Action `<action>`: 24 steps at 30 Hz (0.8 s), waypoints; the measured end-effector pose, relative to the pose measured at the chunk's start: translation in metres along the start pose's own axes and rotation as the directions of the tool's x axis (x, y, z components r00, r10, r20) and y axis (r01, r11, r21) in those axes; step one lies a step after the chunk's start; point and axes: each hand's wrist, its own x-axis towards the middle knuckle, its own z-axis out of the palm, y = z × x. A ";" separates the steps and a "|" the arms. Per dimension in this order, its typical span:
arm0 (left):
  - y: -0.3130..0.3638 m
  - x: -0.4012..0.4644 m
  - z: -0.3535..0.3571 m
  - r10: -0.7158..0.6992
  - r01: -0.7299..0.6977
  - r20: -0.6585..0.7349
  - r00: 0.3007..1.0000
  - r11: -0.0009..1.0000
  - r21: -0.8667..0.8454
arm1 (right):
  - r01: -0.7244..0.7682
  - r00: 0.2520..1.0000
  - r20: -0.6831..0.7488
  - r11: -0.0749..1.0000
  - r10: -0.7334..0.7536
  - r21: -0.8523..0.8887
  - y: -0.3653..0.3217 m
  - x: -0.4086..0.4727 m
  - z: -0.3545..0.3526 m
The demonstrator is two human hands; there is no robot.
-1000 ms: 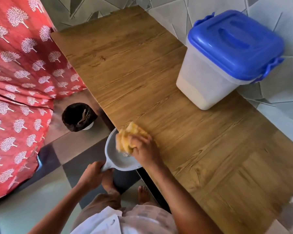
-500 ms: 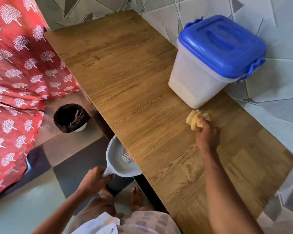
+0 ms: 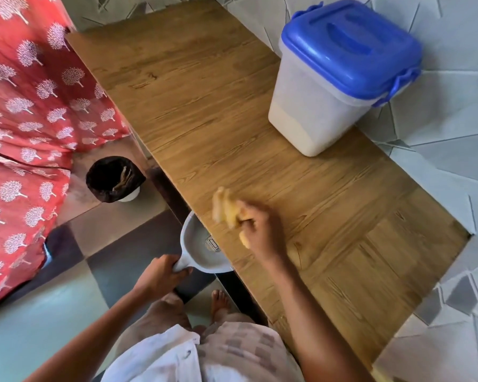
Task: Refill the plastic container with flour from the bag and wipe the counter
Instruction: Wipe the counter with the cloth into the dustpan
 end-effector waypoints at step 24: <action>0.009 -0.007 0.022 -0.035 0.035 -0.018 0.999 0.999 -0.012 | -0.122 0.973 -0.220 0.959 0.066 -0.254 0.064 0.006 -0.070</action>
